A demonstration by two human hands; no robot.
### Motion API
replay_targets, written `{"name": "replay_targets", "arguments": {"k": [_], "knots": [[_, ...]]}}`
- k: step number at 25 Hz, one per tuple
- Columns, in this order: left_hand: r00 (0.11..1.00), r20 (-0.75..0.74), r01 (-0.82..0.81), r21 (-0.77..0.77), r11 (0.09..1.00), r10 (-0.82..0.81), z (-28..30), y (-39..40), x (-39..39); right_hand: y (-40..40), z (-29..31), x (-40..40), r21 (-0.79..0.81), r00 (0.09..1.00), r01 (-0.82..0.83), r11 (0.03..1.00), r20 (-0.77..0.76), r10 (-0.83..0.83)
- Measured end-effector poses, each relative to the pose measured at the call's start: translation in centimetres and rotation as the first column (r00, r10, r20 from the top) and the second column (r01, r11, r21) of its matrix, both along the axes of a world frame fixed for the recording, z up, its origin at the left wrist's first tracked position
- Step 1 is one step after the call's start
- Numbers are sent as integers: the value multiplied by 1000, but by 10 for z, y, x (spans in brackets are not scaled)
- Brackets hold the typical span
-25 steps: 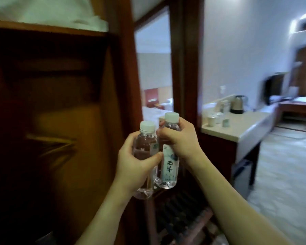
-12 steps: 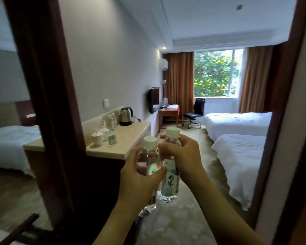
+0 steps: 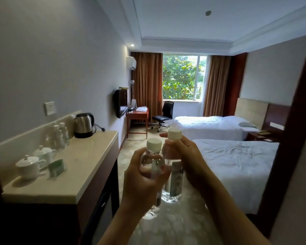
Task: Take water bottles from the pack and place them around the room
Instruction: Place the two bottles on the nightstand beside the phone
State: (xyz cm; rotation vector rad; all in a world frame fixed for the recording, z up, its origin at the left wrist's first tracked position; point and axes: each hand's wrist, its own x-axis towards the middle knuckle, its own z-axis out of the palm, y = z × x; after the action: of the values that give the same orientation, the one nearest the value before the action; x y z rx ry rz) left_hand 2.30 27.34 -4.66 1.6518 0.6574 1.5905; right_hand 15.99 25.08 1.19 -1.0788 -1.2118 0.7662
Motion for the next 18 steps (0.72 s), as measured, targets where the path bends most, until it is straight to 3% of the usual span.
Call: {"name": "replay_targets", "arguments": {"k": [2,5,9,18], "knots": [[995,25,96,-18,995,-96,9,60,14,49,4,10,0,999,45,999,-22,-45],[977,23,211,-31,977,-210,15,136,50,122,2,34,40,962,266,963,-83,-262],[965,44,258,-28,966,-257,16,221,108,204,-1,91,104,914,406,908,-65,-401],[978,-13,209,13,978,-209,24,436,248,415,-4,242,143,939,304,942,-211,-271]]}}
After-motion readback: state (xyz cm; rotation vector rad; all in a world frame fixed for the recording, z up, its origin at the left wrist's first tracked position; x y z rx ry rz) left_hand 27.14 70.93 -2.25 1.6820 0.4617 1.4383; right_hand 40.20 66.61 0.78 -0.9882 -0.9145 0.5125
